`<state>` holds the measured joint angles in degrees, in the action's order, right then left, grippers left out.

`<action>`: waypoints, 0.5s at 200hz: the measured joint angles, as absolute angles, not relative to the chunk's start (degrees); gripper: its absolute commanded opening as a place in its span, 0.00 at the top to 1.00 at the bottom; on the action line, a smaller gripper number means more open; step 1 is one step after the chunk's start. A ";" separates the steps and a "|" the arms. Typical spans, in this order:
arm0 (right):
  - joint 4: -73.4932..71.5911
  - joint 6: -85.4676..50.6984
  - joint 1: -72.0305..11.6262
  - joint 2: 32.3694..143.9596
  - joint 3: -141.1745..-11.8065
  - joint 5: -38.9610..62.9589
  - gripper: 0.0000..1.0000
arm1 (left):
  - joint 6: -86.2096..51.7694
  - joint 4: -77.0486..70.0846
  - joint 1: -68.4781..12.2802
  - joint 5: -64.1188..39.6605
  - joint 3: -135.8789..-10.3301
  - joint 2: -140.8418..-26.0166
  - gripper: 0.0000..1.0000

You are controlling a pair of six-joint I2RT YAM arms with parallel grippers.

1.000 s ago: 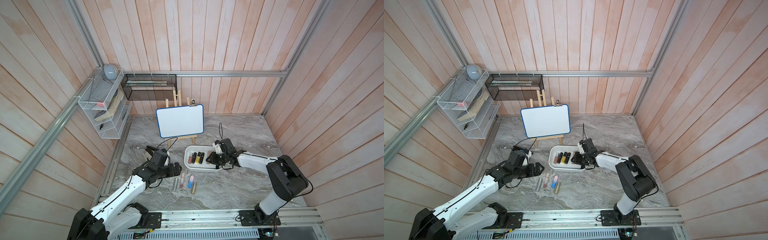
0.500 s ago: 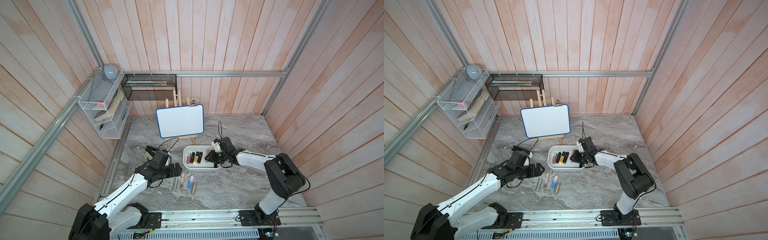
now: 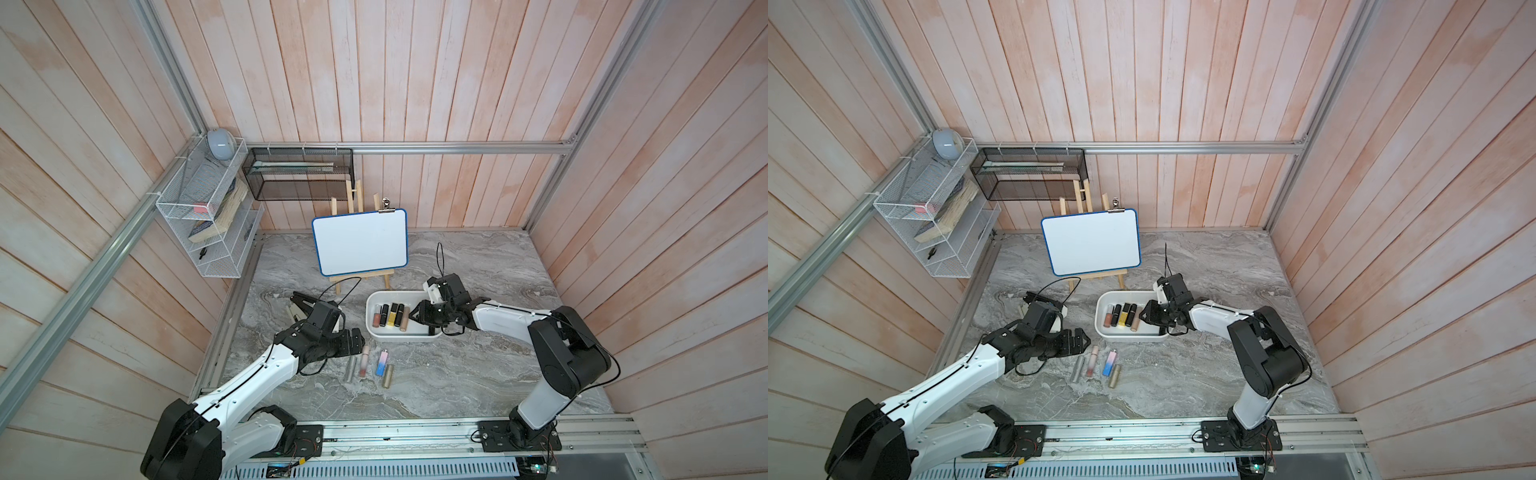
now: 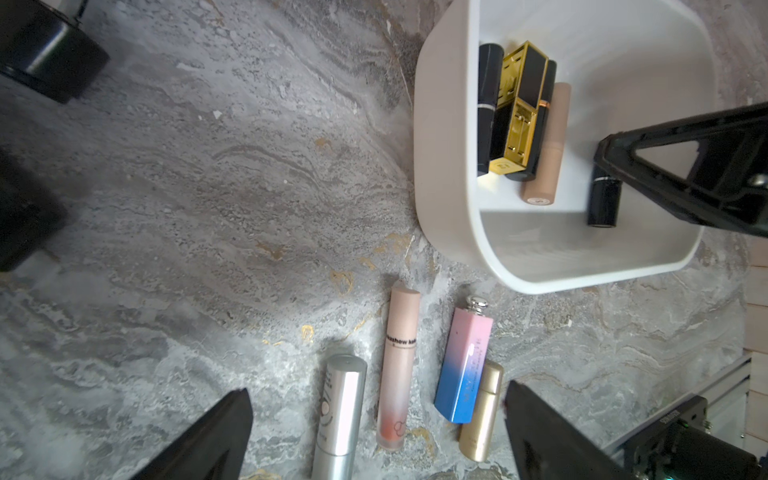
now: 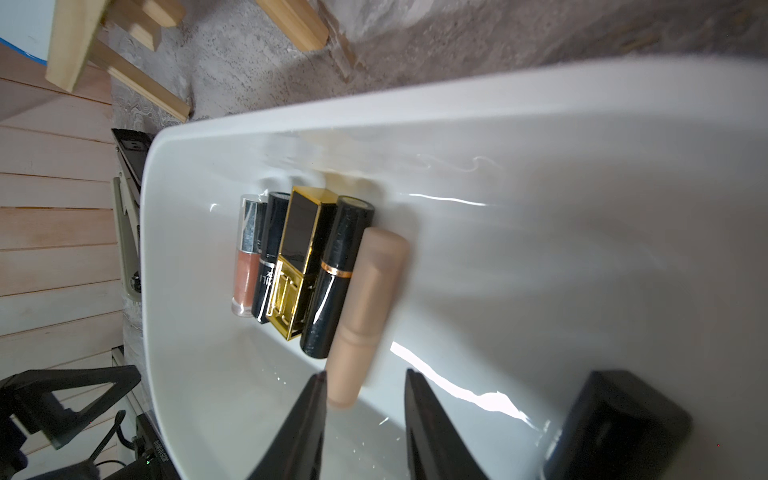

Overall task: Put the lipstick into the storage box
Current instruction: Place the lipstick in the storage box, then pick up the lipstick at the center of the board.

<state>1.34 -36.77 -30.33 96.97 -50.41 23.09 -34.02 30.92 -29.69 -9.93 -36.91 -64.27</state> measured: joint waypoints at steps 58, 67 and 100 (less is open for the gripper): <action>2.02 -36.71 -30.33 93.10 -50.41 23.05 0.64 | -34.04 31.81 -30.48 -8.21 -36.91 -65.84 0.00; 2.15 -36.56 -30.33 91.64 -50.41 23.03 0.64 | -34.04 32.12 -30.59 -7.75 -36.91 -66.00 0.00; 2.98 -36.34 -30.33 86.46 -50.41 23.05 0.63 | -34.24 33.69 -31.79 -5.63 -36.99 -66.43 0.00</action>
<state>2.98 -36.34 -30.33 86.46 -50.41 23.05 -34.24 33.69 -31.79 -5.63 -36.99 -66.43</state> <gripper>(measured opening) 0.364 0.996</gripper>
